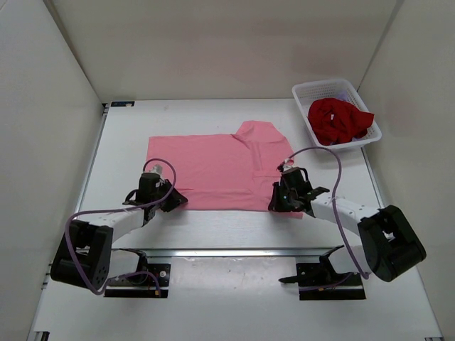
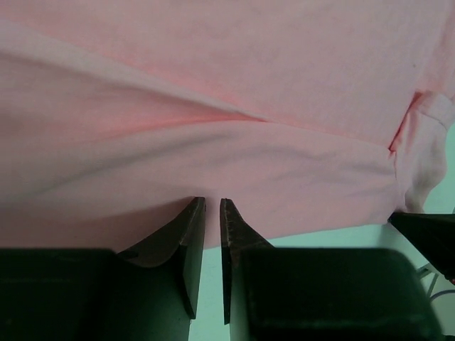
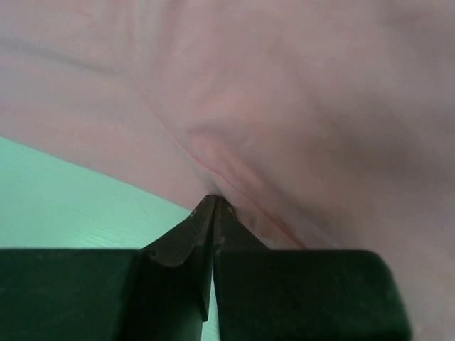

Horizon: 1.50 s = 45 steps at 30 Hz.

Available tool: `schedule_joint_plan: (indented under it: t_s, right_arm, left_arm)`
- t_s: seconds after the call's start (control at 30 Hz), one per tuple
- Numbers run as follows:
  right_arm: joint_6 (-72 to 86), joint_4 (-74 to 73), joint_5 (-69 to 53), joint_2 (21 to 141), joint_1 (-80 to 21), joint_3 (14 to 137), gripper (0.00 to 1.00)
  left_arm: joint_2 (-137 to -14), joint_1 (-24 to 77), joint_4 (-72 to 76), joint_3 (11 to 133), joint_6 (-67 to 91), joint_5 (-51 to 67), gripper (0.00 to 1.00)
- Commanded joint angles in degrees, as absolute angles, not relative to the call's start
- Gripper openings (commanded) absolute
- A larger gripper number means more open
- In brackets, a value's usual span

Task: Fold and stack the t-shirts
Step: Fold the flattened tshirt in 1/3 of the way, then grap the side of the flattened tshirt furthest away from the robot with both arms

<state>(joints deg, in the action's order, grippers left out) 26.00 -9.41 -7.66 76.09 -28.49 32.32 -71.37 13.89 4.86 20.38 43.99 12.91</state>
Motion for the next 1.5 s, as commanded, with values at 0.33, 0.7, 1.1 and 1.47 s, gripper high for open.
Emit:
schedule_joint_plan:
  t_s: [0.33,0.7,1.1,1.47]
  right_arm:
    - [30.5,-13.8,-5.8,74.1,-23.2,21.8,0.00]
    - [31.3,-21.7,-12.1,64.5,-22.0,24.6,0.07]
    - [22.3,-4.0,-12.7,92.9,-17.7,62.7,0.10]
    - [14.0,-16.1,-10.5,129.1,-10.8,106.5,0.34]
  left_arm:
    - [-73.0,9.2,3.3,14.6,45.9,19.8,0.26]
    - [-62.9,8.2,-9.4,16.9,43.6,21.5,0.31]
    - [-78.1,5.1,4.6,40.0,49.4,18.5,0.31]
    - [-78.0,6.9,4.6,38.5,46.0,17.1,0.30]
